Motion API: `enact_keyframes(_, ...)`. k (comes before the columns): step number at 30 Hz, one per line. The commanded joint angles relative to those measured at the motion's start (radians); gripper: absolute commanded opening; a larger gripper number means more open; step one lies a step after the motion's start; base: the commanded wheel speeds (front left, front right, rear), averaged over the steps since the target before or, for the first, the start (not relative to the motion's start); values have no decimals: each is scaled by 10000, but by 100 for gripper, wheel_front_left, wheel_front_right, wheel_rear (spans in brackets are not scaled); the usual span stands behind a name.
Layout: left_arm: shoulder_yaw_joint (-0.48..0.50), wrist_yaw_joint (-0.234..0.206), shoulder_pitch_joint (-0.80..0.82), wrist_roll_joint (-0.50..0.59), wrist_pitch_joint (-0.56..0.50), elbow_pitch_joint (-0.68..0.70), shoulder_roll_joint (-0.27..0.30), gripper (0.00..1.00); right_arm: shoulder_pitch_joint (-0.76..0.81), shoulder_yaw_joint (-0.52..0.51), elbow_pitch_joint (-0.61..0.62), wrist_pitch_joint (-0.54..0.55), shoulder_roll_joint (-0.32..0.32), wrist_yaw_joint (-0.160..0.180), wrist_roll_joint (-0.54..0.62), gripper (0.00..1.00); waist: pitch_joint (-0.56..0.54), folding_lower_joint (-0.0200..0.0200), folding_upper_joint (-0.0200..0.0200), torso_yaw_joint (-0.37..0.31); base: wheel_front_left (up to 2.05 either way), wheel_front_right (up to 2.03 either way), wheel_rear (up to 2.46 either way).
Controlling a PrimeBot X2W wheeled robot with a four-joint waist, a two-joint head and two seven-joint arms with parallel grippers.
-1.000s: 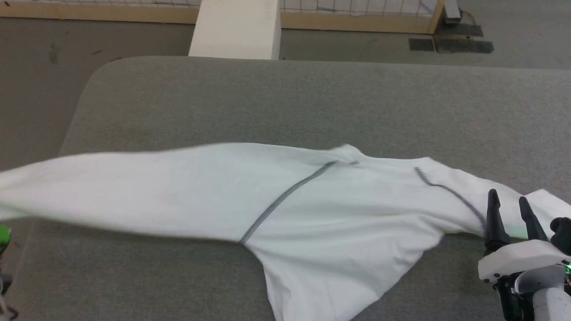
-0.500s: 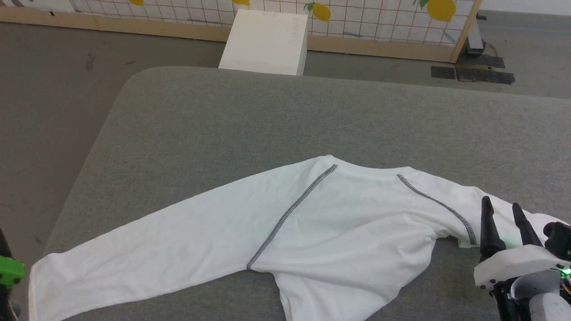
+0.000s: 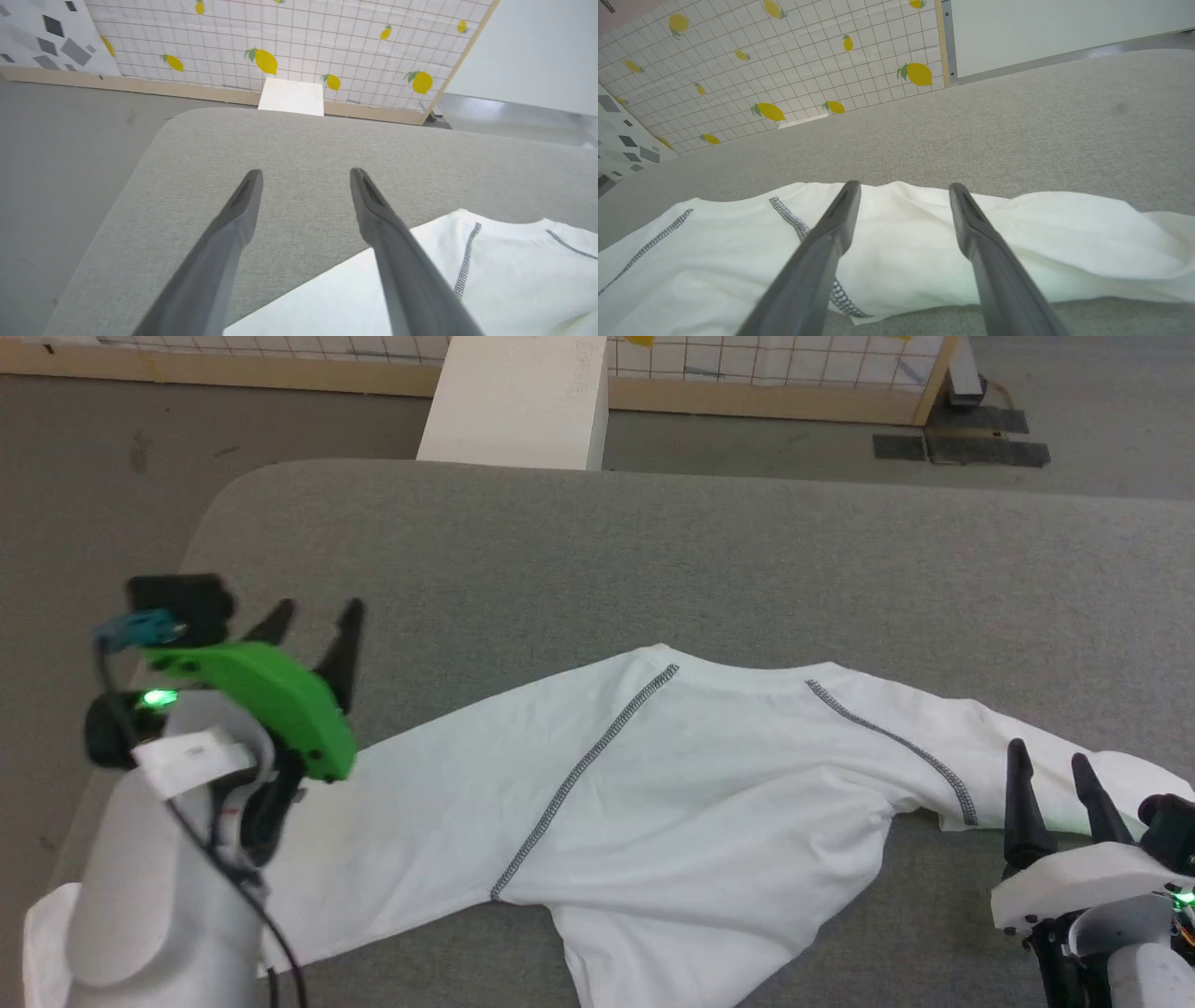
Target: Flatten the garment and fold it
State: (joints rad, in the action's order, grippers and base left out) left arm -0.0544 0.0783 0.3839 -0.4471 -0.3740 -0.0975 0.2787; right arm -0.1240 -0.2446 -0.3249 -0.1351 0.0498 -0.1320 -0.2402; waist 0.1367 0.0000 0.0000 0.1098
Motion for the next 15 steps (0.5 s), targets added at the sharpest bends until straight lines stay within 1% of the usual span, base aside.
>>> enact_keyframes(1, -372, 70, 362, 147, -395, -318, -201, 100, -157, 32, 59, 6, 5, 13, -38, 100, 290, 0, 0, -268, 0, 0, 0)
enact_keyframes(4, -1099, 185, 904, 210, -1376, -1079, -331, 100, -274, 42, 122, 22, 5, 13, -31, 100, 567, 0, 0, -546, 0, 0, 0)
enact_keyframes(7, -1654, 294, 1372, 307, -2177, -1690, -250, 100, -381, -29, 225, 22, 5, 13, -7, 100, 919, 0, 0, -825, 0, 0, 0)
enact_keyframes(15, -2727, 477, 2279, 273, -2828, -2572, -87, 100, -549, -93, 400, -30, 5, 13, -54, 100, 1654, 0, 0, -1187, 0, 0, 0)
